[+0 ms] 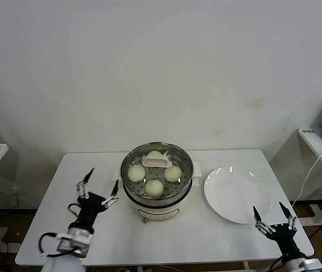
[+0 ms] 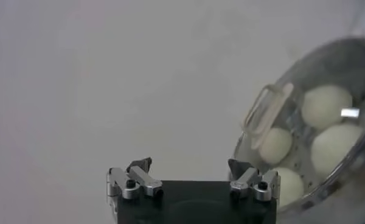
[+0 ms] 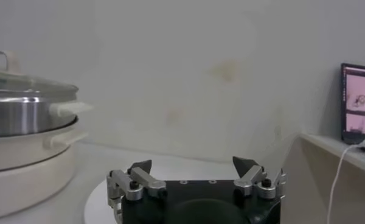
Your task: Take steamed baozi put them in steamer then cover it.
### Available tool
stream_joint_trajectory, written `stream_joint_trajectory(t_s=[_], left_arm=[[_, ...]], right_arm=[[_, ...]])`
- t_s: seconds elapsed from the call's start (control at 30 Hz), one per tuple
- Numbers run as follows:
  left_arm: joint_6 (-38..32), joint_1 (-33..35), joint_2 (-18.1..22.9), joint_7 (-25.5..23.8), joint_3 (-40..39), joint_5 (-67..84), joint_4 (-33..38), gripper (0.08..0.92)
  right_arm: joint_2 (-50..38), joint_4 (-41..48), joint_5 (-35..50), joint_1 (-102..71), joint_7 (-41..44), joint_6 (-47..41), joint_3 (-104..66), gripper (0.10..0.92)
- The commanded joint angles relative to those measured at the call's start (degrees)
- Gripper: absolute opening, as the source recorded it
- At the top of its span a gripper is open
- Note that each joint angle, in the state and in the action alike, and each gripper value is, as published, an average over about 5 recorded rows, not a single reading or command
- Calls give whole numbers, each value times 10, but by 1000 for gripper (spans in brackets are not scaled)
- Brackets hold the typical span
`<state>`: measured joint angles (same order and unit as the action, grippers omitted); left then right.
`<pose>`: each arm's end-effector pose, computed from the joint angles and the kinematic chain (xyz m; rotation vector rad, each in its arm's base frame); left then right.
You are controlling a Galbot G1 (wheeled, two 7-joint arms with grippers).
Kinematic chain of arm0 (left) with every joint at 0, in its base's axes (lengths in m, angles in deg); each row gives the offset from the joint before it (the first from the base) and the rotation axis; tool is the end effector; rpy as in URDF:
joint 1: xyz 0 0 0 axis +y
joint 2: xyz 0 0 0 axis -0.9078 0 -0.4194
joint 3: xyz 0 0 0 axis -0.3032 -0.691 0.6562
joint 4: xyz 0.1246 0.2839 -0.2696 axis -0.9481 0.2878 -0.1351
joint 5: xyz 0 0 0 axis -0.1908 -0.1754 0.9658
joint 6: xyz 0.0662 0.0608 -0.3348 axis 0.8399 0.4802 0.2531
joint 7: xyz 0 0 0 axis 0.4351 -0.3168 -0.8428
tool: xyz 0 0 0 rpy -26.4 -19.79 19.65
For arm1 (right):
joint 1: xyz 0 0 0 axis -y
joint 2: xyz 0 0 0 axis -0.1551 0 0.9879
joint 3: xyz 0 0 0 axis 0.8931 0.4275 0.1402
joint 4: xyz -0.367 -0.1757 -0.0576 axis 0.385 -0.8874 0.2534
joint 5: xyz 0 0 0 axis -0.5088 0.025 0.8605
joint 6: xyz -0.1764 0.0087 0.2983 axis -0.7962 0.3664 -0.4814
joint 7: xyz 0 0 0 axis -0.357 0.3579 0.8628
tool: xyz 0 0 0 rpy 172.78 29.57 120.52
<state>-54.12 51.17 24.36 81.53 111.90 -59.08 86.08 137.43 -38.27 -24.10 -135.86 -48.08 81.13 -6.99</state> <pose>0.1671 0.0682 -0.3266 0.1853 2.9716 0.7750 0.0969 -0.1841 -0.3886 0.0752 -3.1032 0.2045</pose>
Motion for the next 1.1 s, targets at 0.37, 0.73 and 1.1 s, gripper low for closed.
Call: stream_joint_trajectory(t_s=[0.37,0.73,1.1], left_arm=[[-196,125,93,53,96,190,-57,823],[-157,126,111,54,73,158,-51,823],[-105,124,122,53,73,147,-49,823]], right_arm=[[16,1,-5,10,1,28,17,823],[21,-4,-13,7,3,21,27,823],[16,-40,-11,-18,10,-38,51,823]])
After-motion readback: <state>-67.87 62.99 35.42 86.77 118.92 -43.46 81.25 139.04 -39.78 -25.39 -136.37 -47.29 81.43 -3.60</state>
